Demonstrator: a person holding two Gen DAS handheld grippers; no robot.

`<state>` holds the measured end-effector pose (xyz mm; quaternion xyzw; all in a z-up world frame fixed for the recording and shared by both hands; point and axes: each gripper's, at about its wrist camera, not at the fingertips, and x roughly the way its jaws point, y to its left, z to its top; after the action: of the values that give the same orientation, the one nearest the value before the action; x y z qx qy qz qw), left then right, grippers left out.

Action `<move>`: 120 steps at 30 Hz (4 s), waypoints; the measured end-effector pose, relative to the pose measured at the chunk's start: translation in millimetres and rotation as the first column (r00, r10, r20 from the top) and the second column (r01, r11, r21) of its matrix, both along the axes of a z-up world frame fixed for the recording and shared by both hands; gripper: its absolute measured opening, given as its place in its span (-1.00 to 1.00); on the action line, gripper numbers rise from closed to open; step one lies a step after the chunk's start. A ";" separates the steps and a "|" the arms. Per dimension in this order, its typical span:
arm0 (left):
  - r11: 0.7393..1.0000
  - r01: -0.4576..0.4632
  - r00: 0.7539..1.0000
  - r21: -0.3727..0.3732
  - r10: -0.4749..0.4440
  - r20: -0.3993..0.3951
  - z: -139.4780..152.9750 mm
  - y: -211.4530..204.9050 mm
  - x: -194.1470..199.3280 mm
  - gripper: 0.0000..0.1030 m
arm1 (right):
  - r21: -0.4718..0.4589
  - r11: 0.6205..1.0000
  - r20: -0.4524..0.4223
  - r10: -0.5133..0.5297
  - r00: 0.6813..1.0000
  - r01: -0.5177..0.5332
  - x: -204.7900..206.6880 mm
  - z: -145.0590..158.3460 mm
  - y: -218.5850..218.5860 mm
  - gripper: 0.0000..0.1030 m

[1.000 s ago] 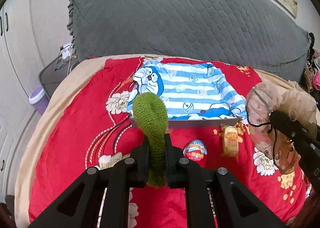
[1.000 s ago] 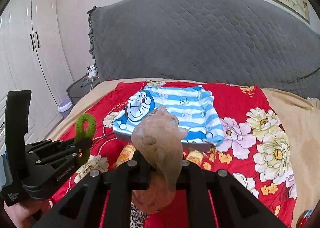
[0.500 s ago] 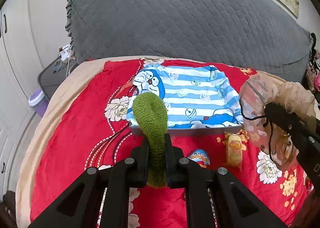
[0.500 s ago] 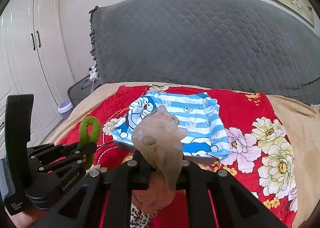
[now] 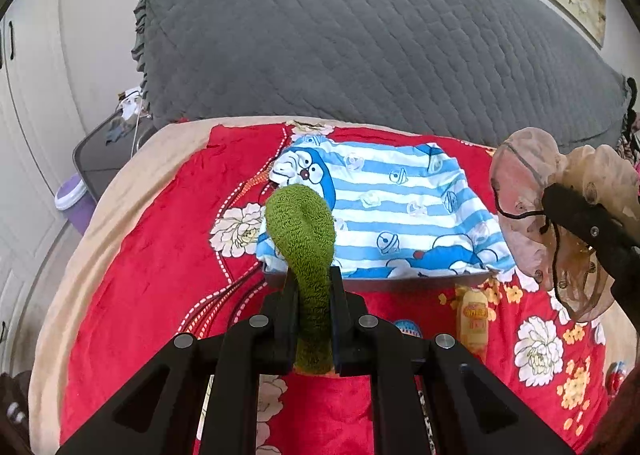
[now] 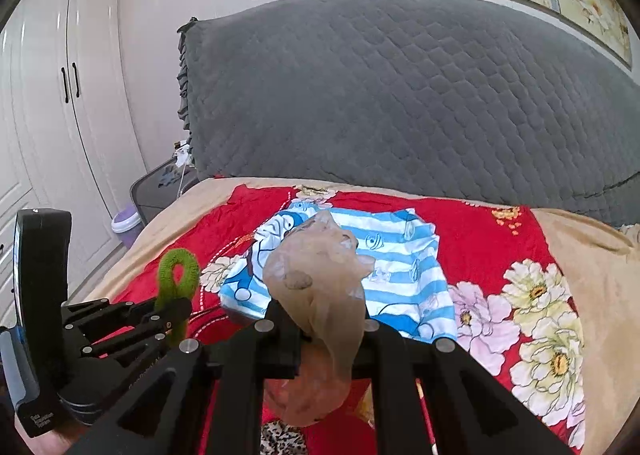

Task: Organize objects
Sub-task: 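Lift and carry the green ring and beige scrunchie toward the striped shirt, then lower the green ring onto the shirt with the left tool while the right tool lowers the scrunchie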

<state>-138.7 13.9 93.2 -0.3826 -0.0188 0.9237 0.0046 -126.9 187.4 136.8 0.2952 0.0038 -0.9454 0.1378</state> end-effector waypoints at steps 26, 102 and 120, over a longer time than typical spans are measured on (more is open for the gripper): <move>1.000 0.010 0.999 -0.003 -0.010 -0.039 32.0 7.8 -67.9 -0.75 | -0.007 1.000 -0.031 -0.018 0.999 0.018 -46.3 26.9 3.5 -0.77; 0.998 0.041 0.977 -0.052 -0.029 0.210 -145.9 39.7 -260.3 -0.72 | 0.133 0.990 0.354 -0.093 0.930 0.048 -260.3 -168.7 2.6 -0.64; 0.998 0.025 0.974 -0.064 -0.010 0.228 -150.9 33.2 -252.1 0.11 | 0.173 0.980 0.386 -0.159 0.909 0.098 -251.7 -183.0 8.3 0.14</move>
<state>-390.8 47.1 -57.8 -0.4860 0.0148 0.8738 -0.0022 -378.7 195.8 -46.1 0.4904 0.0272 -0.8696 0.0505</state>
